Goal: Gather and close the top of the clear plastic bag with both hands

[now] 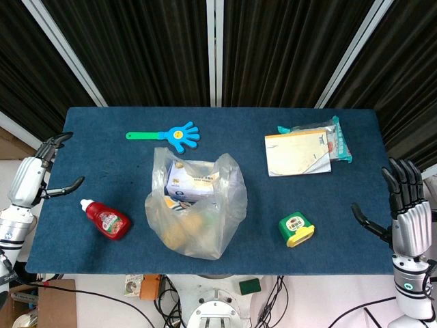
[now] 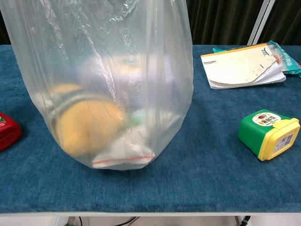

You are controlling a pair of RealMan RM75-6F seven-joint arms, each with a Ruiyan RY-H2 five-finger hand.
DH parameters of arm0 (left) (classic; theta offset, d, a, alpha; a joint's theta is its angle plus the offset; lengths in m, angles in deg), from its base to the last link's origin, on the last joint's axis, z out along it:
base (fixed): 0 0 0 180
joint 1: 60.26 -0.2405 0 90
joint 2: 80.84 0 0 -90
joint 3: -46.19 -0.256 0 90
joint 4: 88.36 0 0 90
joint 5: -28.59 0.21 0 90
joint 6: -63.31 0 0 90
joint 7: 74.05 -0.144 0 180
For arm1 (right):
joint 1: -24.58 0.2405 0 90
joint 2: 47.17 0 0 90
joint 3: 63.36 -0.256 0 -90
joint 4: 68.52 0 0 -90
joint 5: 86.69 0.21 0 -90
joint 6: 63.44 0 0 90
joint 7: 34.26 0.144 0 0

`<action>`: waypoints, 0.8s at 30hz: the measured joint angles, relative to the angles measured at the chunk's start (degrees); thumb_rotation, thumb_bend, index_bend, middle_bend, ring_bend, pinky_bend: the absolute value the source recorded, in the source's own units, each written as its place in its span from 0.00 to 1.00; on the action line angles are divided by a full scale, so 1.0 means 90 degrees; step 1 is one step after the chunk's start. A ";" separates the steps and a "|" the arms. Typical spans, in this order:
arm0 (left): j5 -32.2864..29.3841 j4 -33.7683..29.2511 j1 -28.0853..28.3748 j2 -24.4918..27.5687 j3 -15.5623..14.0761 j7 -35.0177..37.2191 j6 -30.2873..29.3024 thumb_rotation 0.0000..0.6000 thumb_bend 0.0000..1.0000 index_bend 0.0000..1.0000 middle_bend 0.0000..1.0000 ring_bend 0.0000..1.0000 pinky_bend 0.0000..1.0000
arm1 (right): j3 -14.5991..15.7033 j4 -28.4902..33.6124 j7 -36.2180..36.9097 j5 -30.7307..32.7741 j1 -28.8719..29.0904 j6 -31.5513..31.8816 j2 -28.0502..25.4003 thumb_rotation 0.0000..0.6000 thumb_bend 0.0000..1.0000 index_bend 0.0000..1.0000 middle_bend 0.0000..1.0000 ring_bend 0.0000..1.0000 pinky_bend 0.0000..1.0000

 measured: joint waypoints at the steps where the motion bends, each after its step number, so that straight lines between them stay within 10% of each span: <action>1: -0.0006 0.0007 0.0005 0.0000 -0.0011 -0.0002 0.0005 0.53 0.19 0.13 0.12 0.10 0.23 | 0.0008 -0.0010 0.0004 0.0007 0.0010 -0.0016 0.0006 1.00 0.27 0.00 0.00 0.00 0.00; 14: -0.0035 -0.0117 0.0015 0.0110 -0.0185 -0.0449 0.0090 0.56 0.19 0.14 0.15 0.10 0.23 | 0.0176 0.0110 0.0120 0.0048 0.0037 -0.0163 -0.0066 1.00 0.21 0.00 0.00 0.00 0.00; 24: -0.0292 -0.0316 -0.0066 0.0344 -0.0413 -0.0904 0.0415 0.56 0.19 0.14 0.15 0.10 0.23 | 0.0861 0.2055 0.2243 0.0079 0.0183 -0.1290 -0.1625 1.00 0.13 0.00 0.00 0.00 0.00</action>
